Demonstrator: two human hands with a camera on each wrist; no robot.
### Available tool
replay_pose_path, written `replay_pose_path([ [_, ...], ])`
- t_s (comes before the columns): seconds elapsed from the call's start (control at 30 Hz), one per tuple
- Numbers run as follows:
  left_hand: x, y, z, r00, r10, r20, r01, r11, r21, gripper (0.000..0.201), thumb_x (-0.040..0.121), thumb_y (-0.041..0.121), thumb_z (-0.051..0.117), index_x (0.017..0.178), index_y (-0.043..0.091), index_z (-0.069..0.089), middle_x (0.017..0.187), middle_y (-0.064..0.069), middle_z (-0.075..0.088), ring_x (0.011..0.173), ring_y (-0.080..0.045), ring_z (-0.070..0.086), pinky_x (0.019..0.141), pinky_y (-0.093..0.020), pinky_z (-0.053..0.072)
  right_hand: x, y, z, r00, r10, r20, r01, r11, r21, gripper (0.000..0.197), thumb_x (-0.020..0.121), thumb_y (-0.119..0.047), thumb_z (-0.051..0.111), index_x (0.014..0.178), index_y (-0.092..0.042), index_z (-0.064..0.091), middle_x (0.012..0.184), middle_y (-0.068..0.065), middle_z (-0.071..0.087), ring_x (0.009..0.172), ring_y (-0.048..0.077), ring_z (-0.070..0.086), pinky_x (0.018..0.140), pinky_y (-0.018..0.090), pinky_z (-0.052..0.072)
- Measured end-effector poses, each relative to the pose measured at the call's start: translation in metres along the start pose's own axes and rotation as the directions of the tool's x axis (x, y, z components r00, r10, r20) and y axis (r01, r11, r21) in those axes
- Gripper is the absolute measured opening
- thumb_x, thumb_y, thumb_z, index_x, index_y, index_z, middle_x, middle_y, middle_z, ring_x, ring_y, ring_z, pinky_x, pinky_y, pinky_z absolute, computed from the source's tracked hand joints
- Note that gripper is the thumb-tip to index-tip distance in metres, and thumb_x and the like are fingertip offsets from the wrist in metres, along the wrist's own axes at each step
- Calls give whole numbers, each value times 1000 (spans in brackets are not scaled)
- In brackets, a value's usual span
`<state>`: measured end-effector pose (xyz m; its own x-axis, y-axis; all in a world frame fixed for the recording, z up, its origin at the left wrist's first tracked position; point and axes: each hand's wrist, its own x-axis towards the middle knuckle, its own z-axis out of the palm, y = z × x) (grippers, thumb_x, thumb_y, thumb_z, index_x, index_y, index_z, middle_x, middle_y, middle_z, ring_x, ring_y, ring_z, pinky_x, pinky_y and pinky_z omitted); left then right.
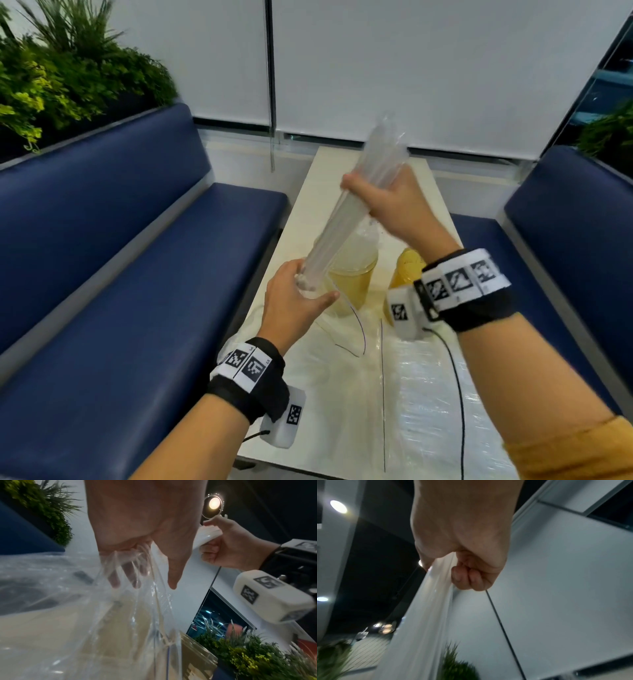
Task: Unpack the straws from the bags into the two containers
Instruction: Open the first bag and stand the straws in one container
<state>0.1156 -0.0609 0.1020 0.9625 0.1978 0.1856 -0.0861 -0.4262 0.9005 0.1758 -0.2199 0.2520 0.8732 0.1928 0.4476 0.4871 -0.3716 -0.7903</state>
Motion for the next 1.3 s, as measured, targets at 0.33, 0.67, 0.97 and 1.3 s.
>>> replay_pose_path([
  [0.33, 3, 0, -10, 1000, 2, 8, -1, 997, -78, 57, 76, 17, 85, 127, 23, 59, 115, 8, 64, 93, -8, 70, 85, -36, 60, 49, 33, 5, 997, -23, -79, -4, 943, -332, 49, 84, -46, 62, 74, 2, 66, 65, 16, 69, 57, 34, 65, 58, 46, 56],
  [0.67, 4, 7, -14, 999, 38, 17, -36, 993, -111, 54, 79, 11, 81, 128, 20, 60, 115, 4, 65, 92, -12, 71, 87, -35, 60, 58, 56, 16, 998, 64, -19, -67, 942, -328, 45, 85, -47, 65, 69, -5, 64, 60, 7, 62, 53, 25, 55, 53, 36, 48],
  [0.97, 2, 10, -22, 999, 33, 2, -32, 990, -135, 49, 82, 11, 78, 127, 22, 61, 112, 7, 66, 88, -6, 71, 86, -31, 59, 77, 44, 6, 993, 10, -116, -15, 999, -41, 14, 78, -35, 77, 84, -22, 76, 85, 0, 76, 83, 20, 73, 72, 43, 60],
  [1.3, 3, 7, -24, 999, 33, -10, -34, 987, -156, 45, 83, 14, 78, 122, 27, 61, 111, 8, 66, 85, 4, 67, 80, -18, 55, 61, 91, 26, 986, 150, 77, -139, 981, -136, 28, 81, -26, 82, 106, -15, 75, 102, 3, 75, 95, 16, 71, 91, 33, 57],
])
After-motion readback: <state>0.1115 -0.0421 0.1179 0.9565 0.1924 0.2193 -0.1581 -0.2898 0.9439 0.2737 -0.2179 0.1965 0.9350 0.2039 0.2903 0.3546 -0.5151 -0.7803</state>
